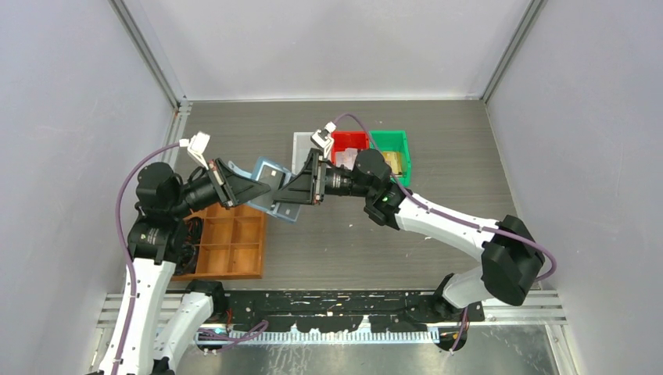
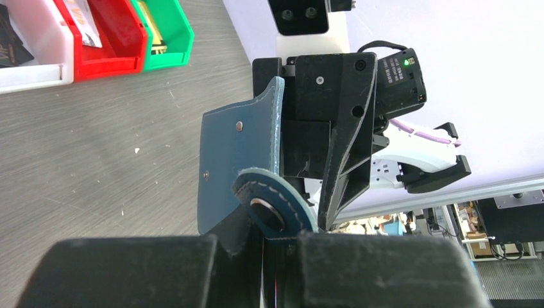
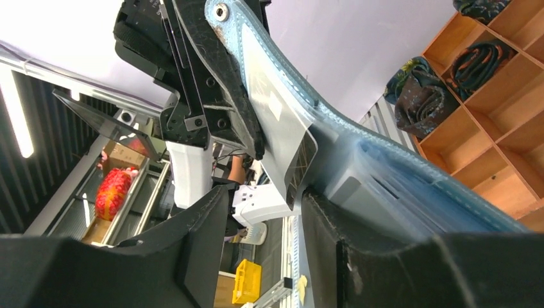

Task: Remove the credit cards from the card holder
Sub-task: Remove the credit card from the card holder.

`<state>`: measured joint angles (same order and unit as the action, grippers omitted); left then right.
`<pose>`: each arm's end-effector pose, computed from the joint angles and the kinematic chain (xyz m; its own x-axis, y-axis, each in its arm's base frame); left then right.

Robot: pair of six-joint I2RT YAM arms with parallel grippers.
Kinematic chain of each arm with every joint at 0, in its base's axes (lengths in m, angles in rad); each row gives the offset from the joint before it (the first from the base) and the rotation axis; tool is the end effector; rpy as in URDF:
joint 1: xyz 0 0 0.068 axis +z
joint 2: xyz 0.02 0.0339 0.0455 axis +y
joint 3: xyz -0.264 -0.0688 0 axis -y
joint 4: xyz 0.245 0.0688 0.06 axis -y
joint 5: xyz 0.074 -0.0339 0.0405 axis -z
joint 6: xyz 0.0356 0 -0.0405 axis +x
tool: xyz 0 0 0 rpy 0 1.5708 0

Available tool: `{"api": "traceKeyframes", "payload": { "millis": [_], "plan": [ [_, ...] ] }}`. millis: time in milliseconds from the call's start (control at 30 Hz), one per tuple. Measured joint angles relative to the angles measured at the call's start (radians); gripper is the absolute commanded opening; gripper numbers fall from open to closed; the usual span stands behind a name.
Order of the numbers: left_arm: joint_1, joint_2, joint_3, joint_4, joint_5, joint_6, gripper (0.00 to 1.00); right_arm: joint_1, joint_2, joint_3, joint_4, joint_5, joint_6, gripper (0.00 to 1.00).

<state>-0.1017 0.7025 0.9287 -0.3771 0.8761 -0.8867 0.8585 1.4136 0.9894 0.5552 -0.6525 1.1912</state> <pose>0.1360 -0.0414 0.3829 -0.7305 -0.4241 -0.5353 0.4027 0.3656 -0.8392 0.1981 0.2624 0.3414 -0.8924 0.0958 -0.4410 -0.4479 -0.0682 0.8915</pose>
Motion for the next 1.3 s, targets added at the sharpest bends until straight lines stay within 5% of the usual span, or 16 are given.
{"api": "traceKeyframes", "payload": {
  "millis": [300, 600, 867, 1100, 1300],
  "plan": [
    [0.011, -0.009, 0.012, 0.038, -0.002, -0.028, 0.00, 0.003, 0.070, -0.003, 0.218, -0.007, 0.140, 0.38],
    [0.011, -0.021, 0.018, 0.060, 0.013, -0.055, 0.11, 0.006, 0.071, -0.053, 0.352, 0.016, 0.199, 0.12],
    [0.010, -0.022, 0.018, 0.060, 0.045, -0.080, 0.23, 0.011, 0.045, -0.092, 0.379, 0.042, 0.190, 0.03],
    [0.009, -0.022, 0.018, 0.075, 0.076, -0.114, 0.04, 0.015, -0.047, -0.118, 0.274, 0.080, 0.086, 0.01],
    [0.004, -0.022, 0.018, 0.077, 0.087, -0.127, 0.00, 0.026, -0.082, -0.137, 0.240, 0.106, 0.033, 0.01]
  ]
}}
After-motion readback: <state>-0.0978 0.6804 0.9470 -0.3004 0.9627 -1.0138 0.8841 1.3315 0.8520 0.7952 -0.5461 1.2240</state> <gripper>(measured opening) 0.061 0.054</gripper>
